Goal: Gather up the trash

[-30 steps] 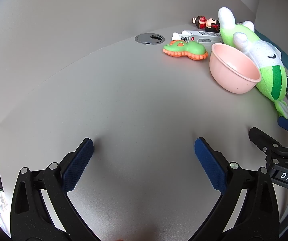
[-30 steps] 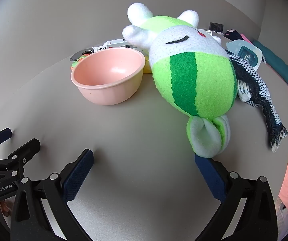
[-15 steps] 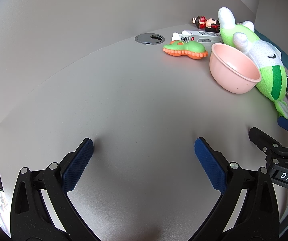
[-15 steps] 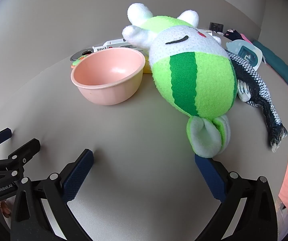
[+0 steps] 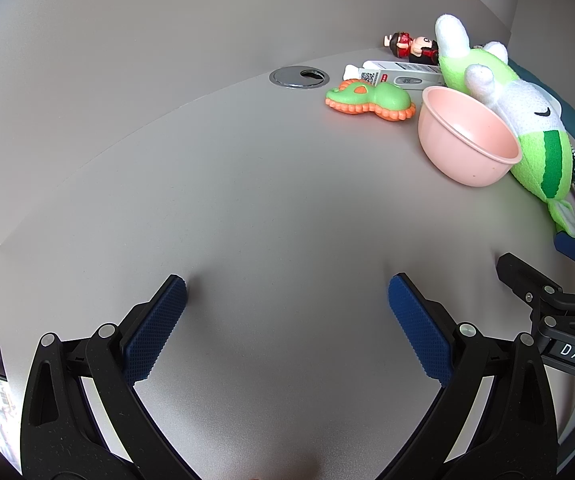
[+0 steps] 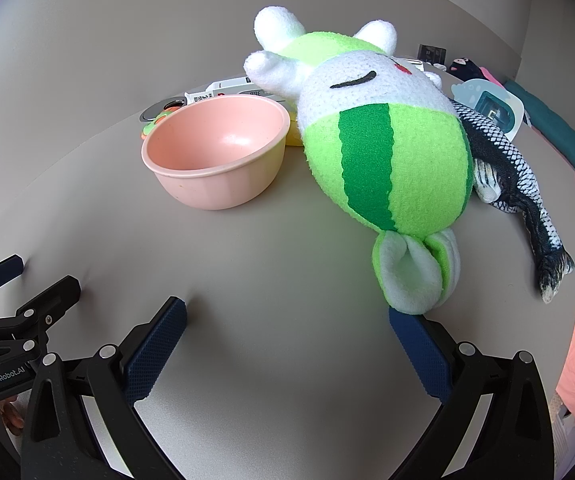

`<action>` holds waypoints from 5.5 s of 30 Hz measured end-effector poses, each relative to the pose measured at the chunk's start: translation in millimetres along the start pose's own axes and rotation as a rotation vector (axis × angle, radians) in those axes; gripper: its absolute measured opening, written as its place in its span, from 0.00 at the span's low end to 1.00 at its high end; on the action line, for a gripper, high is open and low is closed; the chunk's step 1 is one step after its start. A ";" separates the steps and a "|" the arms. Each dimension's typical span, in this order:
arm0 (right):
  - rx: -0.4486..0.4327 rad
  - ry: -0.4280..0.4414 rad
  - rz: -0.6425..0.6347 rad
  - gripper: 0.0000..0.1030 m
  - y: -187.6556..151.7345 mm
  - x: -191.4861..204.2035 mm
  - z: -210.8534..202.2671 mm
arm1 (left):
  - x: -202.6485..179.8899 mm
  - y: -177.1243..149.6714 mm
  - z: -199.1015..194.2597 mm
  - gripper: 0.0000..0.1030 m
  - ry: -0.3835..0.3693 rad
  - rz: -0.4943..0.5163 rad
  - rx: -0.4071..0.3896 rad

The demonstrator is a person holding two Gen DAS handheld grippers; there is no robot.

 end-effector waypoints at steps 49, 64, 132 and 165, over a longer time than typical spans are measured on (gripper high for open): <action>0.012 0.019 -0.028 0.98 -0.1 2.1 -0.5 | -3.2 0.4 -1.2 0.95 -0.019 0.010 -0.004; -0.074 0.122 -0.097 0.98 62.0 -55.7 -80.6 | -45.2 79.7 -52.4 0.95 -0.071 0.012 -0.067; -0.148 0.003 0.368 0.12 95.5 -360.1 -153.2 | -368.4 193.6 -101.2 0.45 -0.377 0.423 -0.185; -0.044 -0.157 0.610 0.67 31.1 -487.6 -102.1 | -484.6 148.9 -30.8 0.95 -0.433 0.618 -0.058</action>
Point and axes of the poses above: each gripper's, at about its wrist camera, not at the fingertips, and z roughly the way its jaws point, x to its left, y to its top, the point moved 3 cm from there along z, roughly the way its jaws point, and after that the axes turned 14 degrees about z, right-handed, at the moved point
